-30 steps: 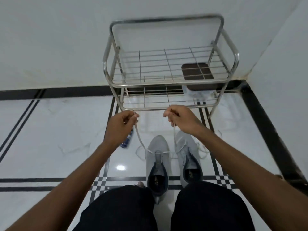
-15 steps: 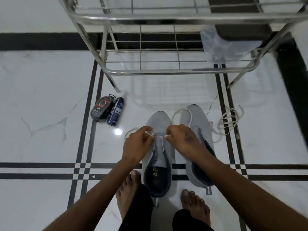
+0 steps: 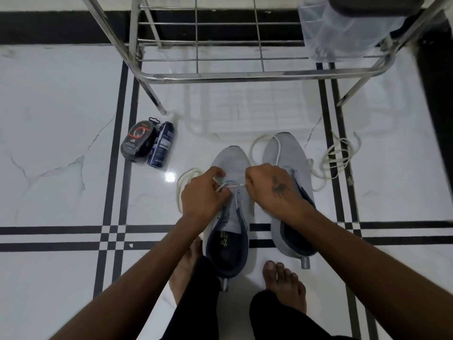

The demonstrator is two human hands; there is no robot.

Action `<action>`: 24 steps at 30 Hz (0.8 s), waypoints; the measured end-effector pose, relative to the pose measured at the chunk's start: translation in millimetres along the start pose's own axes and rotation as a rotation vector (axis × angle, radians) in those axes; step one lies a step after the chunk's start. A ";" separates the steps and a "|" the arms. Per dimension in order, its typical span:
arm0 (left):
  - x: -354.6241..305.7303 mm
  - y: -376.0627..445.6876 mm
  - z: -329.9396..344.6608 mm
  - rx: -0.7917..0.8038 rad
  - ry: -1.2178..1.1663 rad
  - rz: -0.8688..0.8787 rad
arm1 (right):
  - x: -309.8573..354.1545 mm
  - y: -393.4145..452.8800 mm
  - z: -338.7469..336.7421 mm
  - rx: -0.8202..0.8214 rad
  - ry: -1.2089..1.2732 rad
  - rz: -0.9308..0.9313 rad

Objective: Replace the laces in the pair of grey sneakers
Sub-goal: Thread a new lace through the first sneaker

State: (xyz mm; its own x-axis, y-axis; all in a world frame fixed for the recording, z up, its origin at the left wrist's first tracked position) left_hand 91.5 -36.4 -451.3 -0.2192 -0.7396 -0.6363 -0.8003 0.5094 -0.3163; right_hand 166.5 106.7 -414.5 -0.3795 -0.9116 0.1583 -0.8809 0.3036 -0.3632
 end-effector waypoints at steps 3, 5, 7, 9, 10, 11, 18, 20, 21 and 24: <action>2.2 1.0 -0.3 -0.013 -0.004 -0.015 | -10.1 -4.3 -4.7 0.011 -0.033 0.027; 2.4 1.5 0.2 -0.008 -0.012 -0.017 | -12.6 -7.0 -5.4 0.013 -0.044 0.032; 1.9 1.1 1.7 -0.003 -0.023 -0.020 | -13.8 -9.2 -6.3 0.003 -0.046 0.051; 1.1 1.1 2.3 0.004 -0.030 -0.009 | -15.1 -8.4 -6.9 -0.002 -0.047 0.056; 1.4 0.8 1.7 0.010 -0.032 0.001 | -15.3 -7.6 -5.7 -0.003 -0.038 0.049; 1.7 0.5 1.2 0.022 -0.044 0.011 | -15.7 -7.5 -5.0 -0.013 -0.003 0.043; 23.6 -14.1 -25.4 -0.075 -0.149 0.035 | -7.1 -8.8 -6.1 -0.085 0.765 0.173; 33.0 -20.6 -36.2 -0.132 -0.004 0.046 | 0.1 -6.4 -2.0 -0.030 0.847 0.174; 34.9 -23.1 -38.7 -0.134 0.077 0.064 | 3.9 -5.7 0.7 0.012 0.861 0.167; 28.9 -28.3 -35.7 -0.088 0.204 0.166 | 10.1 -6.4 7.7 0.095 0.817 0.158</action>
State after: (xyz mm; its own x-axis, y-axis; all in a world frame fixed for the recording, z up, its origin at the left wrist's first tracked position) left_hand 87.9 -87.8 -435.6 -0.4522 -0.7268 -0.5170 -0.7875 0.5975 -0.1512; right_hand 170.5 93.4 -417.6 -0.6142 -0.3611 0.7017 -0.7865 0.3530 -0.5068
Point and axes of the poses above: each hand's wrist, its own y-axis towards the middle knuckle, its own z-axis out of the palm, x = y × z, the point moved 6 cm from there along y, towards the middle knuckle, and after that the axes turned 5 degrees about -y, right-handed, at the moved point
